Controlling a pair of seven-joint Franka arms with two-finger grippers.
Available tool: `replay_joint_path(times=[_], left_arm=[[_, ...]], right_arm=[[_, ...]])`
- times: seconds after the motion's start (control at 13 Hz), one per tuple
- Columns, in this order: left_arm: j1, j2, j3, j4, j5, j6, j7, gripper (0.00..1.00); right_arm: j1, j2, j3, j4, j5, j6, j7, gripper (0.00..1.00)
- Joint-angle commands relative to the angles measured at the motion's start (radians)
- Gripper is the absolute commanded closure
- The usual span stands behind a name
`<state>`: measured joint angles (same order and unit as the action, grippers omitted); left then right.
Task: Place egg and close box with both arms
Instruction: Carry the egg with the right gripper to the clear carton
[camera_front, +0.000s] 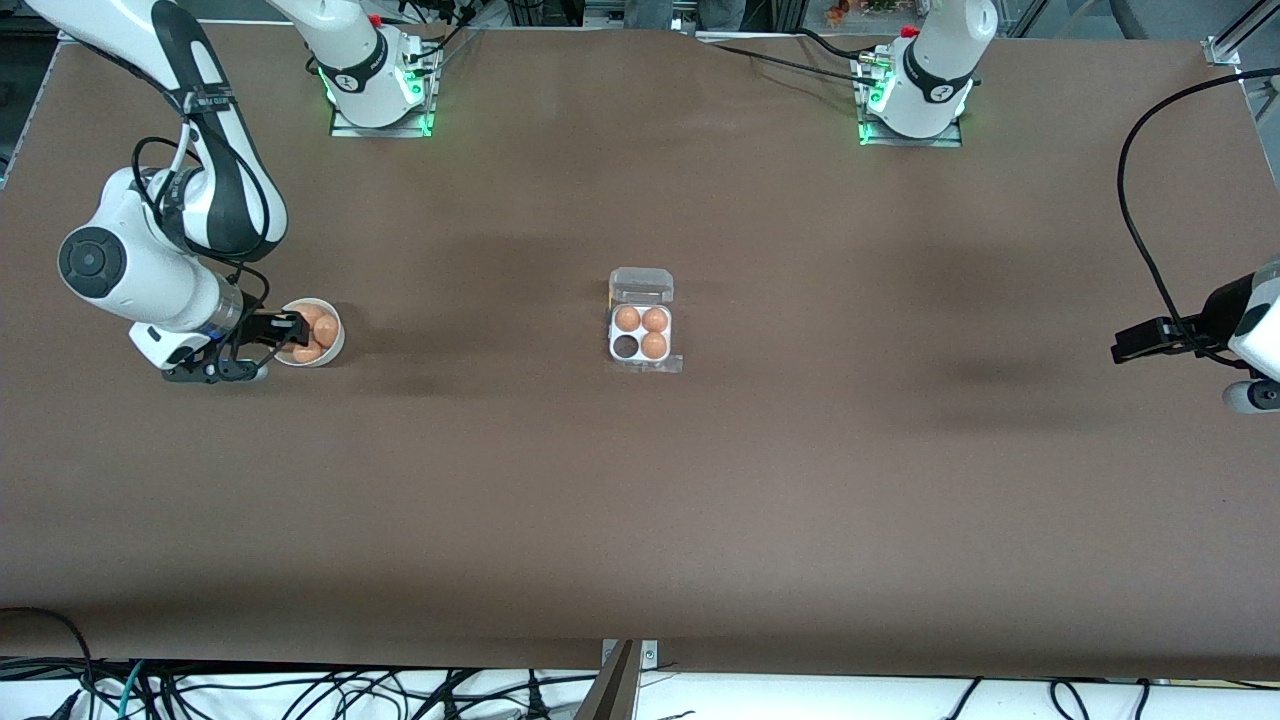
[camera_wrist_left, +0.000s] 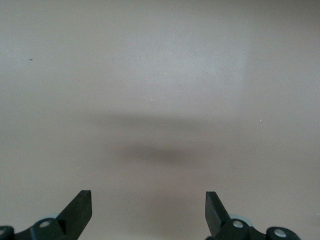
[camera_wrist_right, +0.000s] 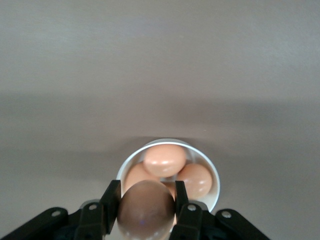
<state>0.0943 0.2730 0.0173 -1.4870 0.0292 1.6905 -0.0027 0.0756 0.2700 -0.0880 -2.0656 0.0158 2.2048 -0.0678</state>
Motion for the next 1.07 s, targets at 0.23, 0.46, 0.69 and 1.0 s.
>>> replay_joint_path(times=[0.23,0.46,0.69,1.0], left_arm=[[0.007,0.011,-0.003,0.025,-0.022,-0.003,0.023,0.00],[0.001,0.011,-0.007,0.025,-0.020,-0.003,0.018,0.00],[-0.005,0.011,-0.007,0.025,-0.020,-0.003,0.020,0.00],[-0.002,0.011,-0.007,0.025,-0.020,-0.003,0.024,0.00]], right_arm=[[0.197,0.023,0.004,0.188,0.001,-0.185,0.293,0.75],[0.338,0.078,0.004,0.263,0.013,-0.197,0.492,0.75],[0.469,0.181,0.005,0.389,0.032,-0.197,0.675,0.75],[0.565,0.309,0.005,0.542,0.154,-0.194,0.799,0.75]])
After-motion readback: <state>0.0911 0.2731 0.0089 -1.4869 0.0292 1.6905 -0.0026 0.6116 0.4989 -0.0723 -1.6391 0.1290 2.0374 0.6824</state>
